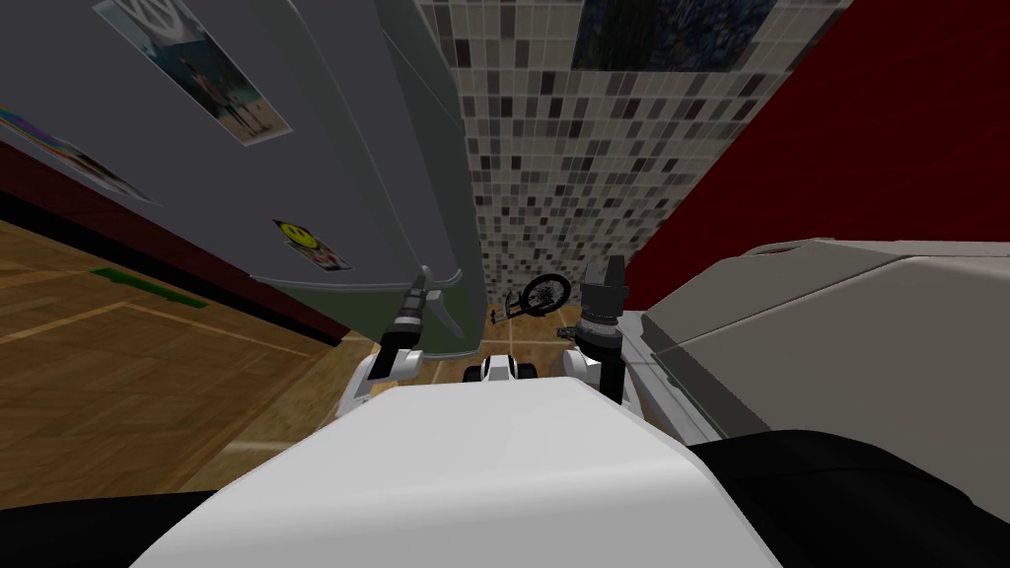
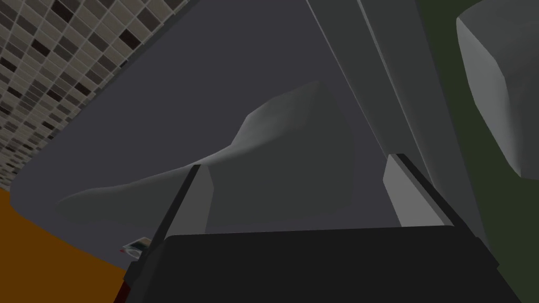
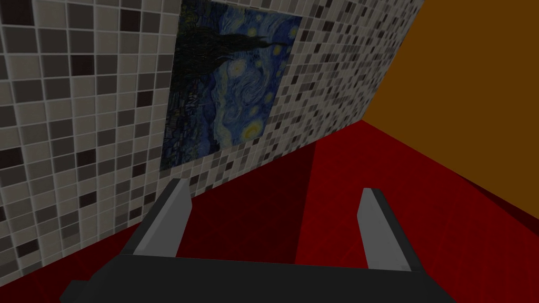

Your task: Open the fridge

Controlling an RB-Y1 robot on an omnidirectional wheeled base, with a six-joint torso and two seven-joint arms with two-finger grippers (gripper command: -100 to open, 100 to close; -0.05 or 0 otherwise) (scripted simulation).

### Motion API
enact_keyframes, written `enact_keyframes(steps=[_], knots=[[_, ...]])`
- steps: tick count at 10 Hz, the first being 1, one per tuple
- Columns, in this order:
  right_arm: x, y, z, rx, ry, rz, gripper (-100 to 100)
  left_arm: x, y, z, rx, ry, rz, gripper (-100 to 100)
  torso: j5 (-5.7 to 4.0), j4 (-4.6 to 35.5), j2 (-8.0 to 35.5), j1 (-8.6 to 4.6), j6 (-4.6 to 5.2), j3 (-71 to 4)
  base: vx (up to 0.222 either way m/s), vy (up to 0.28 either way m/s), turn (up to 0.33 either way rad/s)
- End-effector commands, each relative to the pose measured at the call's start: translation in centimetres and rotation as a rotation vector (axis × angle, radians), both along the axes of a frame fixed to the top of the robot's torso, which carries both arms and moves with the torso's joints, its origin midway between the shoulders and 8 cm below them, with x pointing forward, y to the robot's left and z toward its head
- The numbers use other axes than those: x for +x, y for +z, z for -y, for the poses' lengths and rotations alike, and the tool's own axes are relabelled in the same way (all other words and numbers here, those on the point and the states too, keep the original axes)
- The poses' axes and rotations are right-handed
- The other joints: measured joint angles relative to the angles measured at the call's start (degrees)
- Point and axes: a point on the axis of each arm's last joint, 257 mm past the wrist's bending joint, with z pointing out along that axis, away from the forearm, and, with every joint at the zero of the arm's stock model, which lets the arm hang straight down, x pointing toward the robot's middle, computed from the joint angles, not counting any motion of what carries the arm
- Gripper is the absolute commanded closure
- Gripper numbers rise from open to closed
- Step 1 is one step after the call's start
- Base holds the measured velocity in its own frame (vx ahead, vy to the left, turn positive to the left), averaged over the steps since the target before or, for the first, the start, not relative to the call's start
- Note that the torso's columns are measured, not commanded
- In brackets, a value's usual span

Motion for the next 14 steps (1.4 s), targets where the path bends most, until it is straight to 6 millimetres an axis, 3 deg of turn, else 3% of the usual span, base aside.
enact_keyframes(steps=[1, 14], knots=[[0.0, 0.0, 0.0, 0.0, 0.0, 0.0, 0, -0.1, 0.8, -0.5, 0.005, 0.025, -0.021, -100, -0.02, 0.0, -0.04, -0.06, 0.0, -0.03, 0.008, -0.04, -0.001], [0.0, 0.0, 0.0, 0.0, 0.0, 0.0, 0, -1.1, 0.2, -3.4, 0.008, 0.141, -0.185, -100, -0.01, -0.14, -0.16, -0.17, 0.16, -0.08, 0.003, -0.026, 0.001]])
